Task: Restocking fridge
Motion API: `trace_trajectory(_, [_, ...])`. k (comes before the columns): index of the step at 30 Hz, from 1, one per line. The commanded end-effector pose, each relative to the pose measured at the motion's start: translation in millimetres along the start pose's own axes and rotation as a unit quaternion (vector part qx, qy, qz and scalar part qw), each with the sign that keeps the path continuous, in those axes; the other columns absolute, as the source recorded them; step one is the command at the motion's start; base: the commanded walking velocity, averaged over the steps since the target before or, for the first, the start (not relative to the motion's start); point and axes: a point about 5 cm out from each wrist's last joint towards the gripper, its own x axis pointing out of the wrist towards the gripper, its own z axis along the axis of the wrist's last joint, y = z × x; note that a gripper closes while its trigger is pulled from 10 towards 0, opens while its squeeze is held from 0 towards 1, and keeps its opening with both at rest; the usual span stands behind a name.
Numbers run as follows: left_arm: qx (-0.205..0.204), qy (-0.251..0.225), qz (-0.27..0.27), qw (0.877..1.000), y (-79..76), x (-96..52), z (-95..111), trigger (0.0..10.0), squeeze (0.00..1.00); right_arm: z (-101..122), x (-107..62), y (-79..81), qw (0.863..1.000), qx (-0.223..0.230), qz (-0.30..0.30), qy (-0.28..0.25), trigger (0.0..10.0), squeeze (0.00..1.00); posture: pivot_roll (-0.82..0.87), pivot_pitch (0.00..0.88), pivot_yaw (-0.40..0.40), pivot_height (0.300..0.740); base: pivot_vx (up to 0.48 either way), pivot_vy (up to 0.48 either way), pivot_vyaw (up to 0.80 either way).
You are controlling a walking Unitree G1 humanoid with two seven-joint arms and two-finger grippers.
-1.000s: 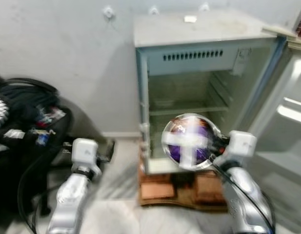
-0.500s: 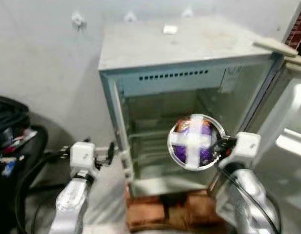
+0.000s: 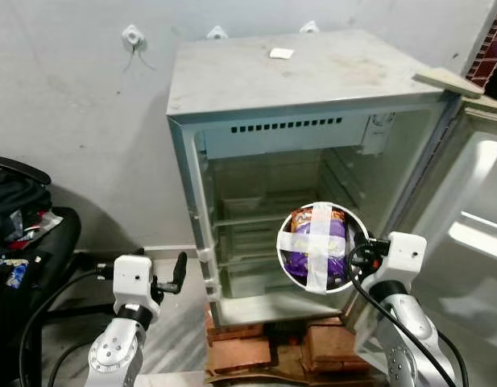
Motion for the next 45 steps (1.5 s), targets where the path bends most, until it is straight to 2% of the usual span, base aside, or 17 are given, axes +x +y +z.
trace_trajectory(1, [0.0, -0.007, -0.001, 1.0, -0.7, 3.4, 6, 10.0, 0.0, 11, 2.1, -2.0, 1.0, -0.005, 0.0, -0.02, 10.0, 0.0, -0.02, 0.002, 0.028, 0.74, 0.0, -0.465, 0.0])
trace_trajectory(6, [0.003, -0.006, 0.002, 1.0, 0.4, 3.4, 6, 10.0, 0.0, 11, 1.6, -3.4, 1.0, -0.007, -0.001, -0.019, 10.0, 0.0, -0.02, 0.004, 0.029, 0.74, 0.0, -0.461, 0.0])
trace_trajectory(15, [-0.002, -0.003, 0.017, 1.0, 2.3, 2.0, 5, 10.0, 0.0, 10, 1.3, -1.0, 1.0, 0.001, 0.008, -0.017, 10.0, 0.0, -0.02, 0.007, 0.029, 0.74, 0.0, 0.0, 0.0])
trace_trajectory(19, [-0.002, -0.002, 0.02, 1.0, 3.1, 1.7, 4, 10.0, 0.0, 12, 0.9, 4.3, 0.999, -0.005, 0.034, -0.024, 10.0, 0.0, -0.02, 0.008, 0.03, 0.74, 0.0, 0.0, 0.0])
trace_trajectory(25, [-0.013, -0.002, 0.015, 1.0, 2.5, 0.2, 4, 10.0, 0.0, 12, -0.3, 9.7, 0.999, 0.0, 0.048, -0.026, 10.0, 0.0, -0.02, 0.01, 0.032, 0.74, 0.0, 0.0, 0.66])
trace_trajectory(32, [-0.02, -0.002, 0.011, 1.0, 1.8, -0.4, 4, 10.0, 0.0, 9, -0.3, 8.1, 0.999, 0.006, 0.042, -0.017, 10.0, 0.0, -0.02, 0.012, 0.031, 0.74, 0.0, 0.0, 0.36])
trace_trajectory(45, [-0.026, -0.001, 0.009, 1.0, 0.2, -0.3, 4, 10.0, 0.0, 10, 2.3, 6.9, 0.999, 0.006, 0.041, -0.016, 10.0, 0.0, -0.02, 0.016, 0.028, 0.74, 0.28, 0.0, 0.0])
